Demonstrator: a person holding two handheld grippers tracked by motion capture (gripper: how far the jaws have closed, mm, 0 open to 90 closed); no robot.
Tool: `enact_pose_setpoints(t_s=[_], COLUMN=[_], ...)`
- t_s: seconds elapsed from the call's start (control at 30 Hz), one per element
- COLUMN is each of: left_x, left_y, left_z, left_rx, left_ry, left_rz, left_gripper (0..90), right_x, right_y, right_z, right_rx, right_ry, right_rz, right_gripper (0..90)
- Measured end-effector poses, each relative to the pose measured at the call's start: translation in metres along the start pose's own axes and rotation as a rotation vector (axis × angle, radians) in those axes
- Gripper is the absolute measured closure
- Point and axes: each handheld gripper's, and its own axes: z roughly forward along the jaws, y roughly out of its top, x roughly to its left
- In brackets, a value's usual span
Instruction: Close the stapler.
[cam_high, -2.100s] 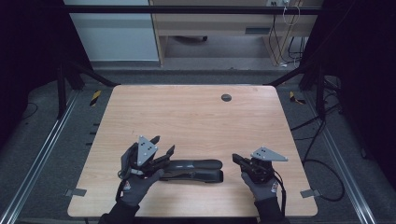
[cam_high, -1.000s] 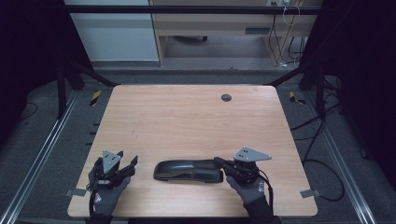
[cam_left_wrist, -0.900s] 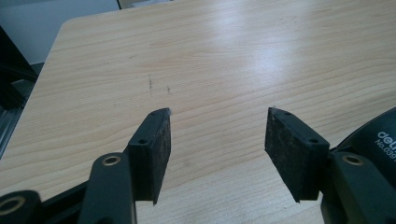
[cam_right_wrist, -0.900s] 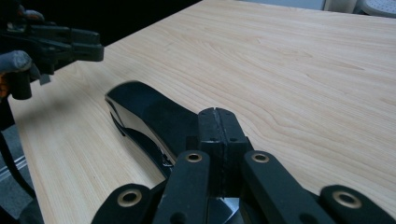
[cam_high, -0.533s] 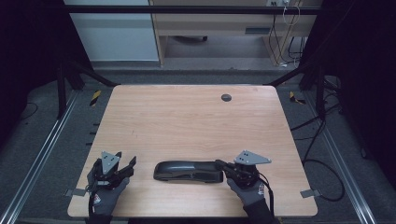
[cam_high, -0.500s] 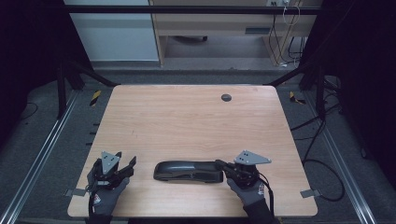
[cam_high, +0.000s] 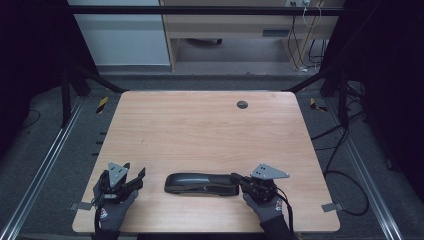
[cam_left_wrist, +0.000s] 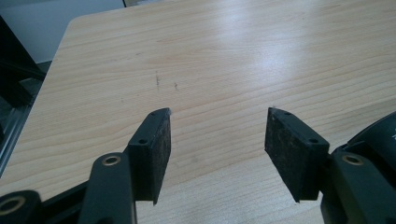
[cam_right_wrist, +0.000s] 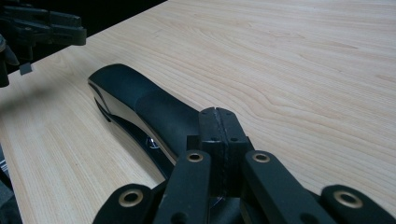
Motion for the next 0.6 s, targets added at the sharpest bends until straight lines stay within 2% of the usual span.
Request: enact_pose_setpoints(t_s=[0.13, 0.4, 0.43, 0.53, 0.6], left_x=[-0.0001, 0.0007, 0.0006, 0.0003, 0.0004], left_y=[-0.0001, 0.0002, 0.0001, 0.0003, 0.0003], left_z=[0.0002, -0.0001, 0.0, -0.0001, -0.0001], left_rx=[0.001, 0.001, 0.002, 0.0, 0.0], left_ry=[0.0, 0.002, 0.002, 0.002, 0.002], left_rz=[0.002, 0.003, 0.002, 0.005, 0.004], left_gripper=[40.7, 40.7, 40.7, 40.7, 40.7], right_x=[-0.0013, 0.0009, 0.0012, 0.0012, 0.0012], right_y=[-0.001, -0.0012, -0.0014, -0.0034, -0.0023], right_z=[-0.0001, -0.0001, 0.0016, 0.0009, 0.0007], right_rx=[-0.006, -0.005, 0.022, -0.003, 0.007], right_ry=[0.006, -0.007, -0.015, -0.013, -0.012], right_rz=[0.009, -0.007, -0.013, -0.021, -0.023], right_gripper=[90.0, 90.0, 90.0, 90.0, 90.0])
